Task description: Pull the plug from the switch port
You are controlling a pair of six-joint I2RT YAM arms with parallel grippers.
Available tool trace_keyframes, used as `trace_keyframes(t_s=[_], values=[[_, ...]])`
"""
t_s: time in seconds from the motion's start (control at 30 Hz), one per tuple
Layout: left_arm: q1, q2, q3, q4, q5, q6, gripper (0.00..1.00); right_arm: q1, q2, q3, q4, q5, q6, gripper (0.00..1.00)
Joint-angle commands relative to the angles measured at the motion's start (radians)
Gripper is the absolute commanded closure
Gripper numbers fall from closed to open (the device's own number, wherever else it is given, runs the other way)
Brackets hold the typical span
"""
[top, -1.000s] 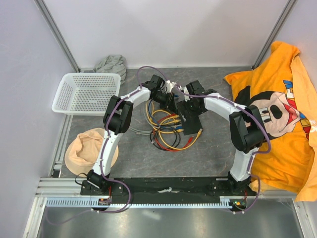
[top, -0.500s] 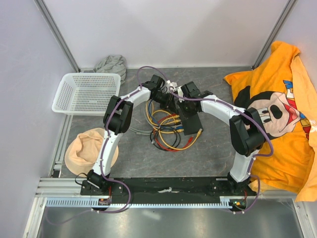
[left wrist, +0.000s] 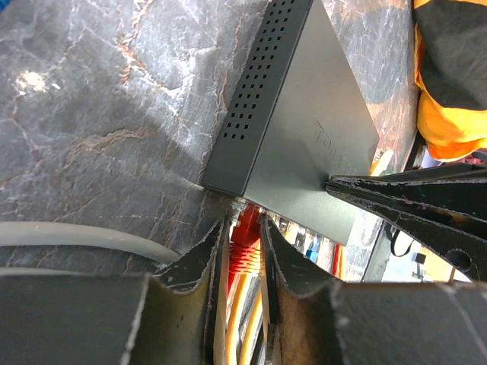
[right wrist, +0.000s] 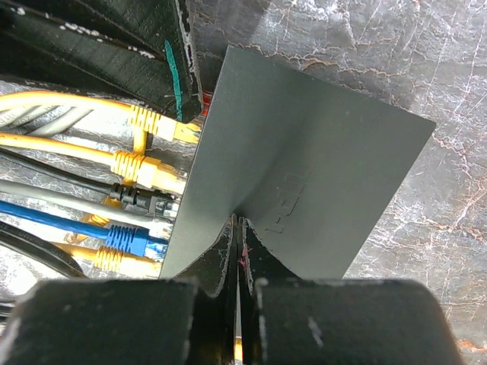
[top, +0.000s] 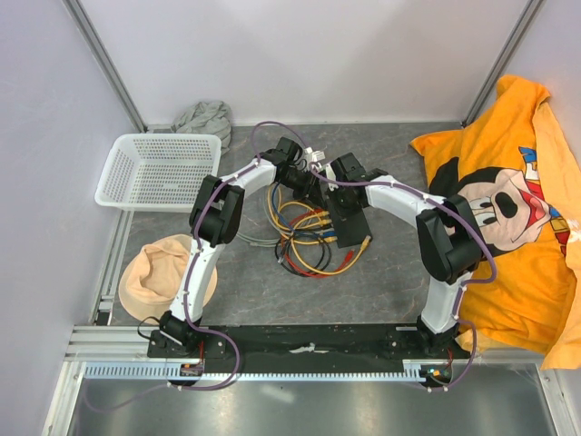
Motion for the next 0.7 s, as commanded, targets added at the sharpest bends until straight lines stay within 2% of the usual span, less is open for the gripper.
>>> trace_keyframes(t_s=[0.0,0.4,0.67], values=[[-0.026,0.021,0.003,-0.059,-0.029,0.027,0.99,0.001,0.029,-0.057,-0.021,0.041,-0.006,1.0],[0.039,-0.026,-0.145,-0.036,0.007,0.008,0.98,-0.016,0.059,-0.094,-0.033,0.021,0.003,1.0],[0.06,-0.029,-0.157,-0.04,0.048,0.041,0.98,-0.016,0.082,-0.081,-0.036,0.024,-0.006,1.0]])
